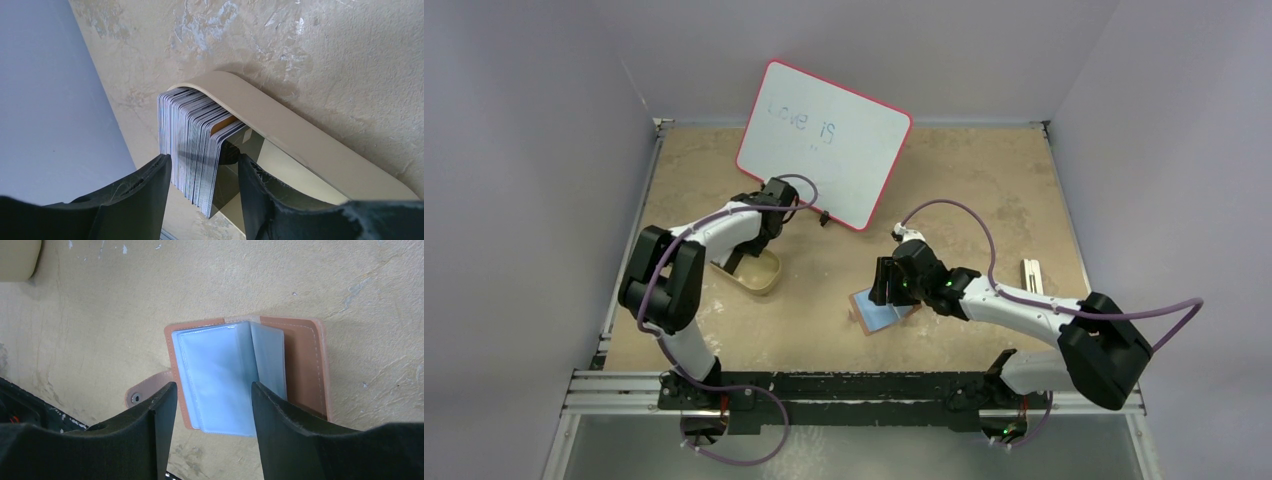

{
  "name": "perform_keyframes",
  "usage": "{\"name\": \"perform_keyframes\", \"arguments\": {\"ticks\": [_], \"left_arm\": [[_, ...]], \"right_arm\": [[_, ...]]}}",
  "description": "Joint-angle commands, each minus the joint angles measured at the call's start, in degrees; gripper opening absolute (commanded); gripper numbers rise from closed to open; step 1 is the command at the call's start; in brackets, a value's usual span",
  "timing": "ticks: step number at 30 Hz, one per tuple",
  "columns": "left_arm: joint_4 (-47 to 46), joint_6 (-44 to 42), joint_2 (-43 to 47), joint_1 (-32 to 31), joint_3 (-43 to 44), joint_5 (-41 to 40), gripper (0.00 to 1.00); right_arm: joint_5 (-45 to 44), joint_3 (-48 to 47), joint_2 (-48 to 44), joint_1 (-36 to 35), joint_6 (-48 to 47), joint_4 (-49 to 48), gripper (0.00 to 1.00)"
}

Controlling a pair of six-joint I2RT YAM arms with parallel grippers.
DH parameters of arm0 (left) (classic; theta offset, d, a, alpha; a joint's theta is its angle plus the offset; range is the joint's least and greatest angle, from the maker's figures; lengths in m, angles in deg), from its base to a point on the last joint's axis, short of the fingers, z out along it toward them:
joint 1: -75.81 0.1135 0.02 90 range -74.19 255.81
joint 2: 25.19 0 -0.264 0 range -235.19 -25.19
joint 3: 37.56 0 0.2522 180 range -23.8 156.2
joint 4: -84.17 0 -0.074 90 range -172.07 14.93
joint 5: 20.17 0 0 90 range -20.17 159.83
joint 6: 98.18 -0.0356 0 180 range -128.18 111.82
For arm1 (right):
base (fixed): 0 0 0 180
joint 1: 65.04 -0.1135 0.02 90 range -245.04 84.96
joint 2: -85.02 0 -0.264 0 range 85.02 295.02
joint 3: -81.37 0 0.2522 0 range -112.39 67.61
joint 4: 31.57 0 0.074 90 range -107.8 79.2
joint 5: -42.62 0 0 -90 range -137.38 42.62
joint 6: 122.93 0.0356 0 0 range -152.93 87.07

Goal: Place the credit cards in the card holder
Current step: Pick up the credit card from the storage box.

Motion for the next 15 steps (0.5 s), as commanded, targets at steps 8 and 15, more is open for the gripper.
{"name": "perform_keyframes", "arguments": {"ticks": [8,15], "left_arm": [[1.6,-0.7,-2.4,0.5,4.8,-3.5,0.42],[3.3,-0.7,-2.9,0.4,6.8,-3.6,0.38]], "right_arm": [[0.2,-0.2,-1.1,-0.3,-0.8,-0.9,0.59],[0.3,-0.4,-1.0,-0.3,-1.3,-0.9,0.59]]}}
